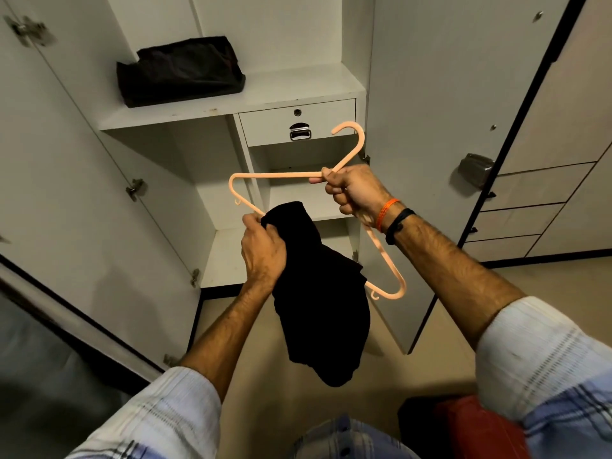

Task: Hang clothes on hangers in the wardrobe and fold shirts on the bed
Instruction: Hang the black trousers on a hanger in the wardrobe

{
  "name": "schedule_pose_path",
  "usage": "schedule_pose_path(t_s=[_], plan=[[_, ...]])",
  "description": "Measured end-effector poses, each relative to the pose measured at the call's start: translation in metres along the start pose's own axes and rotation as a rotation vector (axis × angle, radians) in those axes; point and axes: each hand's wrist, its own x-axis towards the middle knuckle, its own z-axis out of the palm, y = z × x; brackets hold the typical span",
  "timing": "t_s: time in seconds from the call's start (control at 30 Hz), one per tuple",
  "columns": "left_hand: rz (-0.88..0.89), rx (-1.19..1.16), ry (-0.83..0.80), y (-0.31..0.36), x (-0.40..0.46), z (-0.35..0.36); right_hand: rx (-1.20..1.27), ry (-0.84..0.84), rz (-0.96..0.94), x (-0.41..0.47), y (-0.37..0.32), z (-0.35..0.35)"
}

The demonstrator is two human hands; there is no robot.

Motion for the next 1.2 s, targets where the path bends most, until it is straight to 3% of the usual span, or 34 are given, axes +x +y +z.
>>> schedule_pose_path(t_s=[0.07, 0.13, 0.23, 0.33, 0.4, 0.47, 0.63, 0.77, 0.87, 0.97, 1.2], plan=[[-0.132, -0.031, -0.094, -0.003, 0.004, 0.002, -0.007, -0.001, 0.002, -0.001, 0.001, 0.001], [-0.158, 0.07, -0.15, -0.006, 0.008, 0.001, -0.05, -0.002, 0.01, -0.003, 0.001, 0.002], [-0.102, 0.161, -0.173, -0.005, 0.017, -0.005, -0.109, -0.011, 0.02, -0.004, 0.003, -0.001], [-0.062, 0.092, -0.212, 0.007, 0.029, -0.013, -0.12, -0.045, 0.03, -0.006, 0.004, -0.004], [0.04, 0.11, -0.12, 0.016, 0.038, -0.017, -0.107, -0.07, 0.036, -0.008, 0.005, -0.005], [0.133, 0.273, -0.026, 0.02, 0.048, -0.018, -0.07, -0.084, 0.042, -0.01, 0.004, -0.005], [0.064, 0.607, -0.064, 0.011, 0.053, -0.022, -0.047, -0.096, 0.039, -0.009, 0.005, -0.002], [0.225, 0.812, -0.049, 0.001, 0.048, -0.017, -0.056, -0.087, 0.041, -0.008, 0.007, -0.002], [0.374, 0.763, -0.258, -0.001, 0.051, -0.022, -0.076, -0.084, 0.037, -0.006, 0.005, -0.005], [0.415, 0.665, -0.463, -0.008, 0.05, -0.026, -0.098, -0.095, 0.038, -0.004, 0.002, -0.009], [0.454, 0.324, -0.293, -0.004, 0.045, -0.021, -0.203, -0.119, 0.062, -0.003, -0.001, -0.01]])
